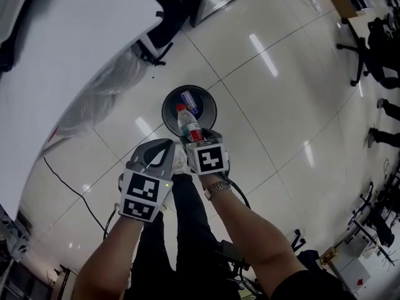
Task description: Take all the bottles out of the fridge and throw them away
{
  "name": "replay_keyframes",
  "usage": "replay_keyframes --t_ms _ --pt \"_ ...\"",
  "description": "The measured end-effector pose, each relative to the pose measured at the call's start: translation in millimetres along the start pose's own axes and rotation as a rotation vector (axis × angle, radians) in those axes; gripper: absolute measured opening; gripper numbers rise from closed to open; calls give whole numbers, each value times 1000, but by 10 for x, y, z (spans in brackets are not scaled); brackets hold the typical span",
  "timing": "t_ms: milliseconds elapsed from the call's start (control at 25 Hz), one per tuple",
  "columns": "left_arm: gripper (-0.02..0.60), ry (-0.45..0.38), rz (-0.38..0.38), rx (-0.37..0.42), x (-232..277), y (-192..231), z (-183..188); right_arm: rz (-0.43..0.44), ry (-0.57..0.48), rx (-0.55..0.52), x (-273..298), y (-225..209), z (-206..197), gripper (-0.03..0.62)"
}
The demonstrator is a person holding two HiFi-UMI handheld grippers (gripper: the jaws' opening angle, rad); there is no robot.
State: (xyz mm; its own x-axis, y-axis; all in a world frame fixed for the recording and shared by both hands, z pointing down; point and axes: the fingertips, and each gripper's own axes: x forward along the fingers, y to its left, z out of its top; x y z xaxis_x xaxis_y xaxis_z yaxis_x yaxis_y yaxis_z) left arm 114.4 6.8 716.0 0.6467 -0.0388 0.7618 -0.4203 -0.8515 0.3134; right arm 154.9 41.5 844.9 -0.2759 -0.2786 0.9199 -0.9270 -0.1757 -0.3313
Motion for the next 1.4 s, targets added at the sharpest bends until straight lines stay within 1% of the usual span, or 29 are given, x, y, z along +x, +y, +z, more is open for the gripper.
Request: replay_keyframes --t_ms 40,120,200,480,880,1080,1280,1400 --pt "3 1 2 -4 8 28 -6 -5 -18 -7 19 -11 62 286" --pt "3 1 6 -11 12 89 -5 2 -25 -7 41 8 120 284" --pt "3 0 11 -18 4 140 13 10 -22 -9 30 44 131 270" --pt "3 -16 11 -26 -63 178 127 31 -11 -5 -110 197 84 255" --pt "3 -46 49 -7 -457 126 361 64 -77 -54 -583 485 303 254" --pt "3 -77 86 19 -790 39 533 91 -129 -132 -954 689 484 253" --pt "3 -106 132 14 -1205 7 607 126 -180 -196 -1358 1028 667 254" --pt "3 -131 167 9 -1484 -12 676 158 -227 -259 -1641 1298 818 253"
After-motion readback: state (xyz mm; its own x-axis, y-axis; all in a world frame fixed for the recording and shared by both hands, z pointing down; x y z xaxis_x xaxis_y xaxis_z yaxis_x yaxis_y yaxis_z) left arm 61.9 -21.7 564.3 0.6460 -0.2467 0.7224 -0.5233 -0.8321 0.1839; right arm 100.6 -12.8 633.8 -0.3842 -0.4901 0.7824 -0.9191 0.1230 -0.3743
